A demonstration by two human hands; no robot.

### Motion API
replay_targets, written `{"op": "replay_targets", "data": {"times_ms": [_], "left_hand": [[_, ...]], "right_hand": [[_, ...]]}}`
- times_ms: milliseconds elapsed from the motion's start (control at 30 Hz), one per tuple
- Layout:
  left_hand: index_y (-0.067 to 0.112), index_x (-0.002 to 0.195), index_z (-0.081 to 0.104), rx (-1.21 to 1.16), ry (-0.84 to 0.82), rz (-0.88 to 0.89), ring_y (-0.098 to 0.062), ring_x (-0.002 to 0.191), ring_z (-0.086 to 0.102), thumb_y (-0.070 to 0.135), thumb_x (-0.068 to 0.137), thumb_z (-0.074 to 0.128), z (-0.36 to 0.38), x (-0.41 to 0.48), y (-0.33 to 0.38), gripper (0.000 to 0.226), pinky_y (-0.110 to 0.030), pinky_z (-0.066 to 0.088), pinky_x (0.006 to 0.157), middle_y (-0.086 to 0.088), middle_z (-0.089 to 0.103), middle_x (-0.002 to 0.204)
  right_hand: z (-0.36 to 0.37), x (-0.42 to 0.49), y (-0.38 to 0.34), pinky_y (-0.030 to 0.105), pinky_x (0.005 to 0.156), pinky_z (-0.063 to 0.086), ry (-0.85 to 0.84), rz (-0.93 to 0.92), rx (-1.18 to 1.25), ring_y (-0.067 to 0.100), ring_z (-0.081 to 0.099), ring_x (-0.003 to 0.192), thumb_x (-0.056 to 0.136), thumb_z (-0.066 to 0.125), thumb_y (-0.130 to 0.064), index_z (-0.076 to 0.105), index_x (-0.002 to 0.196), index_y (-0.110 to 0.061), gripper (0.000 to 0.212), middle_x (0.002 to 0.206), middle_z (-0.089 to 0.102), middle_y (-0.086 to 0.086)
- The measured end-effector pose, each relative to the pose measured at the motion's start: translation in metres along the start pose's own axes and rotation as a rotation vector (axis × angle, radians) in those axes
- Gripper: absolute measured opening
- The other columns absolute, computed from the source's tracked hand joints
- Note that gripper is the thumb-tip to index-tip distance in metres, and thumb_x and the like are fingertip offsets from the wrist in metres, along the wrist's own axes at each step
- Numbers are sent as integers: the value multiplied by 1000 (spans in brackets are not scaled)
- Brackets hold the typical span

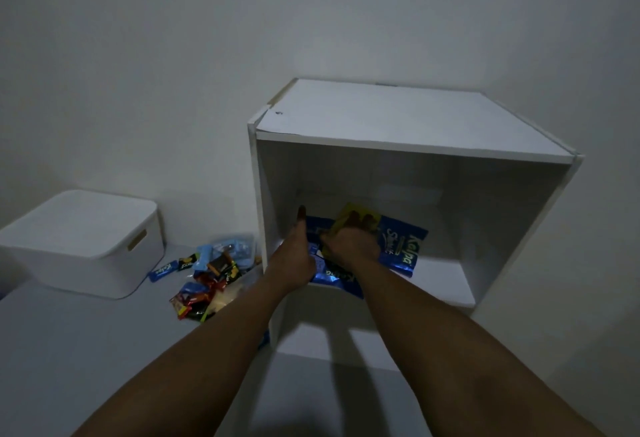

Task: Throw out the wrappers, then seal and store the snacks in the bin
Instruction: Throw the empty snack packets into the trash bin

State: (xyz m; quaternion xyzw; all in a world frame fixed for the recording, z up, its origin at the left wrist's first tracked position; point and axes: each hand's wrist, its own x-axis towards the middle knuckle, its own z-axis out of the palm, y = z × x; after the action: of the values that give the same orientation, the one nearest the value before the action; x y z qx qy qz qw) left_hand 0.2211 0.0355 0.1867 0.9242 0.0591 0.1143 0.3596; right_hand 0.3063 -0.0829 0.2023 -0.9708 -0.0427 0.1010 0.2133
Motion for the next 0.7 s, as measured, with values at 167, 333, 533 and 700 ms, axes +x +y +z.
{"op": "replay_targets", "data": {"times_ms": [167, 333, 533, 700], "left_hand": [[25, 157, 2, 1, -58, 8, -28, 105, 58, 5, 77, 65, 0, 8, -6, 103, -38, 53, 87, -12, 41, 137], [18, 133, 53, 187, -195, 191, -30, 105, 60, 31, 65, 68, 7, 25, 5, 71, -34, 53, 84, -12, 61, 118], [27, 127, 51, 230, -303, 329, -24, 94, 61, 39, 67, 65, 27, 41, 23, 63, -32, 53, 76, 0, 63, 109], [36, 152, 27, 281, -361, 357, -28, 117, 57, 46, 81, 53, 41, 48, 27, 76, -34, 49, 93, -4, 57, 136]], "right_hand": [[-28, 0, 10, 40, 103, 46, 34, 41, 266, 37, 43, 133, 64, 65, -71, 21, 154, -14, 115, 154, 33, 16], [-72, -5, 56, 28, 75, 42, 237, 7, 534, 28, 60, 101, 66, 67, -54, 58, 117, -8, 70, 120, 58, 12], [-88, -34, 105, 28, 59, 43, 234, 0, 783, 17, 57, 63, 83, 65, -29, 59, 74, -16, 16, 68, 58, 1], [-87, -44, 114, 28, 59, 42, 245, -7, 843, 15, 54, 66, 91, 61, -22, 60, 83, -13, 11, 74, 58, 2]]}}
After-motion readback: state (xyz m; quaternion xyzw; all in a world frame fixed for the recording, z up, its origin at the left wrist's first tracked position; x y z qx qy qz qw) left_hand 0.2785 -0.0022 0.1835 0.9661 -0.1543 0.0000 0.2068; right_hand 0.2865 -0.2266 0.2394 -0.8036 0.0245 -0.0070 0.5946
